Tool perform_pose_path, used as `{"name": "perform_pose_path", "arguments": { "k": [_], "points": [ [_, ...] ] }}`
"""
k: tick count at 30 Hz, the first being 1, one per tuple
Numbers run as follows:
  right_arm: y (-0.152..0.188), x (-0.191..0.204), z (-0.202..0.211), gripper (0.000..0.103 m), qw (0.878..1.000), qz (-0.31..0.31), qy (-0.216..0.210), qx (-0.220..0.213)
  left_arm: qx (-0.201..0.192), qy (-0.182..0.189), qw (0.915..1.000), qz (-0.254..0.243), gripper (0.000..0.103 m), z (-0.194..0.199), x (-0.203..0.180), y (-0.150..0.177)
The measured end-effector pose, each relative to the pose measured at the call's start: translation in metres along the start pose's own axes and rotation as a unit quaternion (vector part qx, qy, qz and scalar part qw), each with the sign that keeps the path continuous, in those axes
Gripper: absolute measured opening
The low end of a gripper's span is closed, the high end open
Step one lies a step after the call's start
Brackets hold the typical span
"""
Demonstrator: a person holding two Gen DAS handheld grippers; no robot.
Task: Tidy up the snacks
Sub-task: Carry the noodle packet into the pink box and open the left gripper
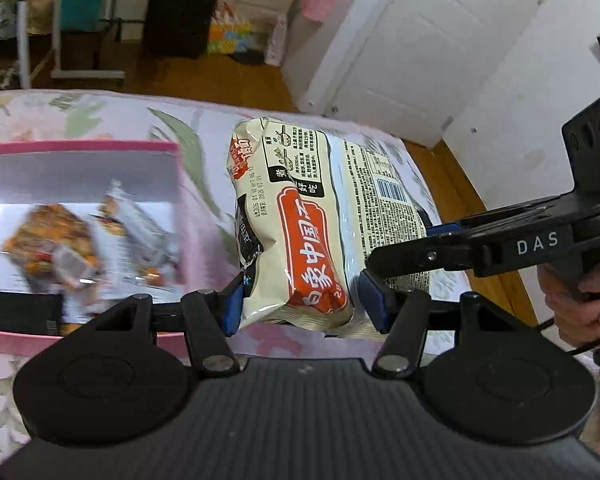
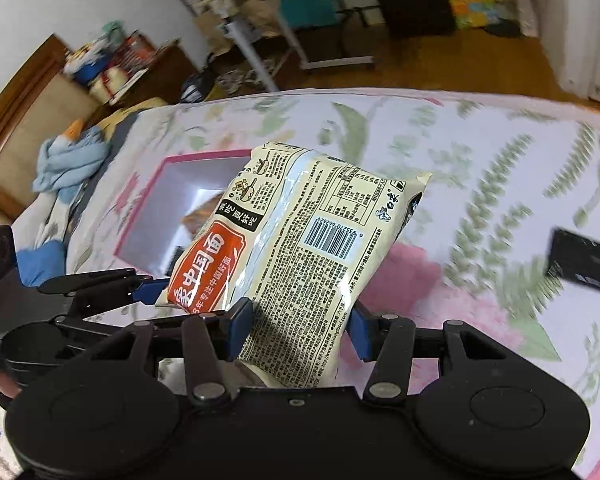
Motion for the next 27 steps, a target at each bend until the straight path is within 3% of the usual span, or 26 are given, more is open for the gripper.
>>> {"name": "perform_pose_path", "arguments": {
  "k": [5,12,18,27],
  "points": [
    [-0.020,0.045,-0.027,0.056,0.999,0.030,-0.015,0.010,-0.025,-0.028,0.9993,-0.006,0.057,0.029,0.042,0.001],
    [-0.039,0.092,-0.083,0.056,0.998,0.037,-0.040,0.037,-0.027,-0.067,0.9971,0.025,0.058,0.044,0.110,0.002],
    [-0.049,0.110,-0.139,0.056,0.996,0.007,-0.062,0.063,-0.010,-0.114,0.9921,0.052,0.059,0.038,0.164,0.002],
    [-0.062,0.117,-0.203,0.056,0.990,-0.050,-0.108,0.075,-0.010,-0.211,0.9765,0.046,0.065,0.029,0.199,0.001]
  ]
}}
Point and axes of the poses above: each gripper's, at about its wrist camera, not at the fingertips, and z roughly against the way its jaws point, x to its left, y to its underside, the point moved 5 cm from there along -z, roughly the way its jaws point, and after that the axes turned 1 degree about -z, right-handed, at the moved point
